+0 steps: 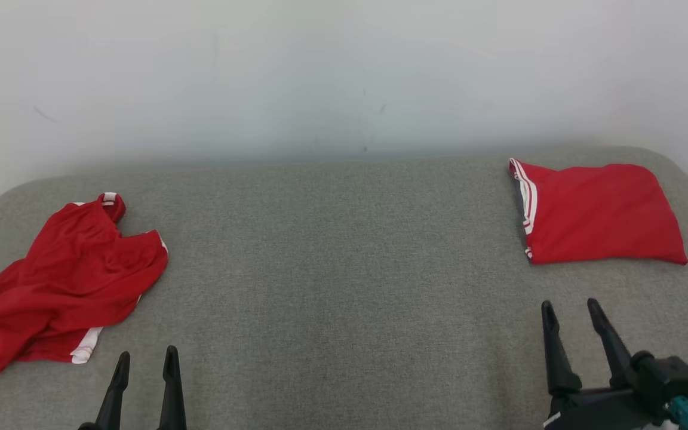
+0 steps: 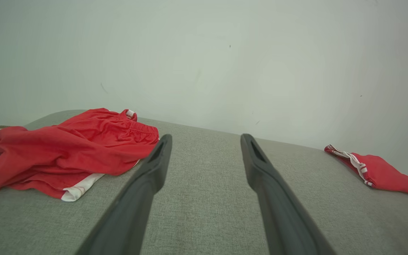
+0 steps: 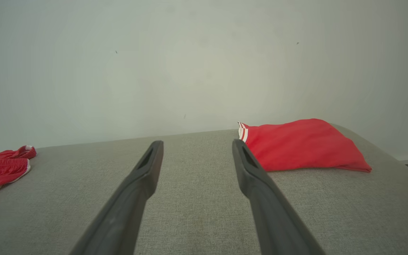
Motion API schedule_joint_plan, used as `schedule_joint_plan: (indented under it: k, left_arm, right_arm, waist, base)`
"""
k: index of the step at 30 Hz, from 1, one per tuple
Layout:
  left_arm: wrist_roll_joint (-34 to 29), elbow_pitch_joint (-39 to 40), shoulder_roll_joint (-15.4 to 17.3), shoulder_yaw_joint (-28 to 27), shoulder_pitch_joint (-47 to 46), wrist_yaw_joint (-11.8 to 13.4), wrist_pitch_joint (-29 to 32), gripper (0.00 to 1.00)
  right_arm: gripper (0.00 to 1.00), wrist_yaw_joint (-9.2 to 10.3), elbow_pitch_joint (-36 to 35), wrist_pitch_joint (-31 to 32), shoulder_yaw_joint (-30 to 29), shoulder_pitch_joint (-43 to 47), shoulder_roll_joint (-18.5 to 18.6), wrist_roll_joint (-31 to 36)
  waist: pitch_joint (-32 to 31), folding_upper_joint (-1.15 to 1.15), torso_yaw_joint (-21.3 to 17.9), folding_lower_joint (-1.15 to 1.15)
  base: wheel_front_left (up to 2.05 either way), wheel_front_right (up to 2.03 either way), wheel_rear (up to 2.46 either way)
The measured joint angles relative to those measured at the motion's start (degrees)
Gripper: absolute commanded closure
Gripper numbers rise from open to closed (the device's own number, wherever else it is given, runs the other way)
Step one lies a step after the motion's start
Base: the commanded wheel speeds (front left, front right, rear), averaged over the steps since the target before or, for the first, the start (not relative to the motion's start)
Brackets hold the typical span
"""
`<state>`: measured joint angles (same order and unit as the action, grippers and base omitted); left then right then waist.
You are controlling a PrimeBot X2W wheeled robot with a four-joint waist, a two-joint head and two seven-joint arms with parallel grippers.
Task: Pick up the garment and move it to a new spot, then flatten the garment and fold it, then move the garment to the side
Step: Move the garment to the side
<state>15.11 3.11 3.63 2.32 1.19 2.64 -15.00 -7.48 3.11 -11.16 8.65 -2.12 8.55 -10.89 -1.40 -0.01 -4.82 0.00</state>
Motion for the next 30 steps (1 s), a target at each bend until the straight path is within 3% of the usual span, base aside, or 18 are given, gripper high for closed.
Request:
schedule_joint_plan:
  k: [8,19,30]
  left_arm:
    - [-0.5,-0.1,1.6,-0.1,1.3,0.4,0.9,0.0]
    - [0.5,1.6,4.5,0.3,2.5,-3.1,1.3,0.0]
    - [0.6,1.6,5.2,-0.2,3.5,-2.1,1.3,0.0]
  right_arm:
    - [0.0,0.0,-3.7,0.0,-0.5,5.6,-1.3,1.3]
    - [0.0,0.0,-5.8,-0.7,0.6,8.9,-1.4,0.0]
    - [0.0,0.0,-5.7,-0.6,1.4,9.5,-1.9,0.3]
  waist:
    - [-1.3,0.0,1.2,0.0]
    - [-2.5,0.0,3.1,0.0]
    - [-2.7,0.0,3.6,0.0]
  base:
    - [0.0,0.0,0.0]
    - [0.0,0.0,0.0]
    - [0.0,0.0,0.0]
